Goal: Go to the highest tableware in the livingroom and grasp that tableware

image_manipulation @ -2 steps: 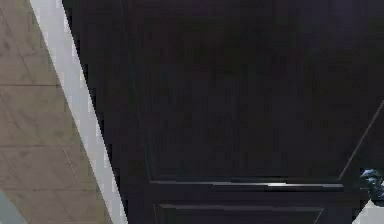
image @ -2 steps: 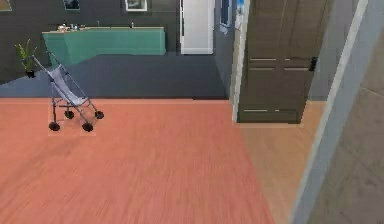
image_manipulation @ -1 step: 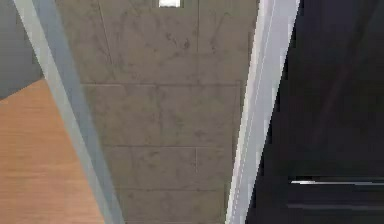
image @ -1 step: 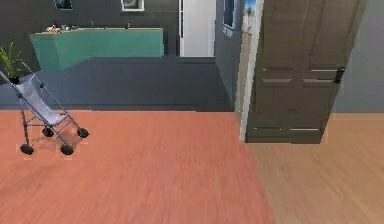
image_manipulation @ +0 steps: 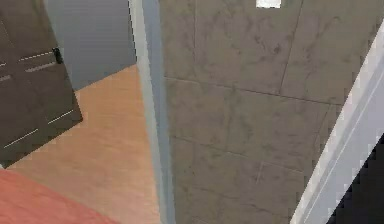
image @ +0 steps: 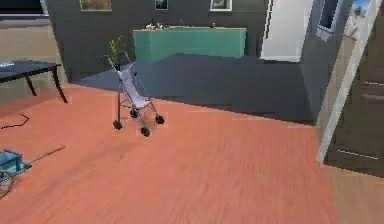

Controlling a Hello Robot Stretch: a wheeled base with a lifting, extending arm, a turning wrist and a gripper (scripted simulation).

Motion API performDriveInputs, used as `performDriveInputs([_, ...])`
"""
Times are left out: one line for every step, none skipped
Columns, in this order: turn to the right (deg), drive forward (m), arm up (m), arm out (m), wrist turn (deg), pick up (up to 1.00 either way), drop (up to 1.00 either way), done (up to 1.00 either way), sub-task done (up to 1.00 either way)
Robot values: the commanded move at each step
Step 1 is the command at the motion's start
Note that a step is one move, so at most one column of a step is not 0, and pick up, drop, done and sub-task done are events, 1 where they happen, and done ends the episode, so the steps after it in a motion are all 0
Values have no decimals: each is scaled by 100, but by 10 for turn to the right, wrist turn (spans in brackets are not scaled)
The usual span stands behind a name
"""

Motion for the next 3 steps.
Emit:
performDriveInputs([0,100,0,0,0,0,0,0,0])
performDriveInputs([0,100,0,0,0,0,0,0,0])
performDriveInputs([-30,0,0,0,0,0,0,0,0])
